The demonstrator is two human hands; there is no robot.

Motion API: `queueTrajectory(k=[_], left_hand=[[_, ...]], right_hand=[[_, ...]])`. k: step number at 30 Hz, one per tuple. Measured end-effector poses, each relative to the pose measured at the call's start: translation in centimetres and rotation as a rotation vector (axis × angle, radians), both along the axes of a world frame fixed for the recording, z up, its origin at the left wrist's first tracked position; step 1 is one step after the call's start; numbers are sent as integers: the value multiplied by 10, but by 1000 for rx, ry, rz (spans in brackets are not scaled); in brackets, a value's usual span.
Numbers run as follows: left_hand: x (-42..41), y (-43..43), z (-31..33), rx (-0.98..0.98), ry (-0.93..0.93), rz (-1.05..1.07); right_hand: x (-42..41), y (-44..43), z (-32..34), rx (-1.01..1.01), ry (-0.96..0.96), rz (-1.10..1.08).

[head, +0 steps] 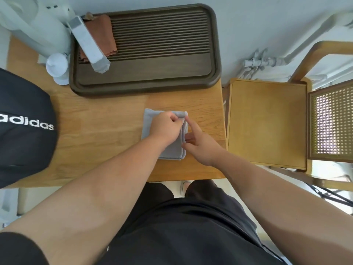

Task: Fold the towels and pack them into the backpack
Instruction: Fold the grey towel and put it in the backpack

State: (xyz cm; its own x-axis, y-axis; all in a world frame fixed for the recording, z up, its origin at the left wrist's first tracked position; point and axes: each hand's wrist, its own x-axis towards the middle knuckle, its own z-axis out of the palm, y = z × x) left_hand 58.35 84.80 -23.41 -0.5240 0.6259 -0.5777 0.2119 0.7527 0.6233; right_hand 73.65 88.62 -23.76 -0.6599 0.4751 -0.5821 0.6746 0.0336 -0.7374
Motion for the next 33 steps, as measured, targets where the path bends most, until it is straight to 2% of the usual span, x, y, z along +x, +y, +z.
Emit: queueTrajectory(k=[3,4,7,9,10,13,16,19,24,29,31,33], left_hand=[[-7,-9,4,23,10,-27],[-9,-14,6,42,99,-63],[-14,-36,11,153,537,-200],[-14,-49,9,101,683,-319],[-13,-54,6,1,689,-394],[-7,-64,-11,-243,681,-591],[-5,-70,-25,-319,660,-644],[-11,-72,-33,-332,633,-661],[-29,-73,-34,-291,593,-759],[-54,-74,-21,-185,602,-900],[-63,-78,-11,-131,620,-827],[-67,-86,-3,-133,625,-651]], right_hand=[[-1,-1,-6,87,14,67],[-2,-1,-8,119,4,89],[-3,0,-13,165,-71,129],[-4,2,-11,204,-104,129],[-4,3,-8,276,-108,130],[-11,8,3,671,-50,219],[-27,17,6,831,-97,536],[-31,26,-8,796,-275,765],[-26,27,-17,746,-307,752],[-23,9,3,839,-309,696],[-25,5,15,750,-318,694],[-29,3,24,639,-319,651]])
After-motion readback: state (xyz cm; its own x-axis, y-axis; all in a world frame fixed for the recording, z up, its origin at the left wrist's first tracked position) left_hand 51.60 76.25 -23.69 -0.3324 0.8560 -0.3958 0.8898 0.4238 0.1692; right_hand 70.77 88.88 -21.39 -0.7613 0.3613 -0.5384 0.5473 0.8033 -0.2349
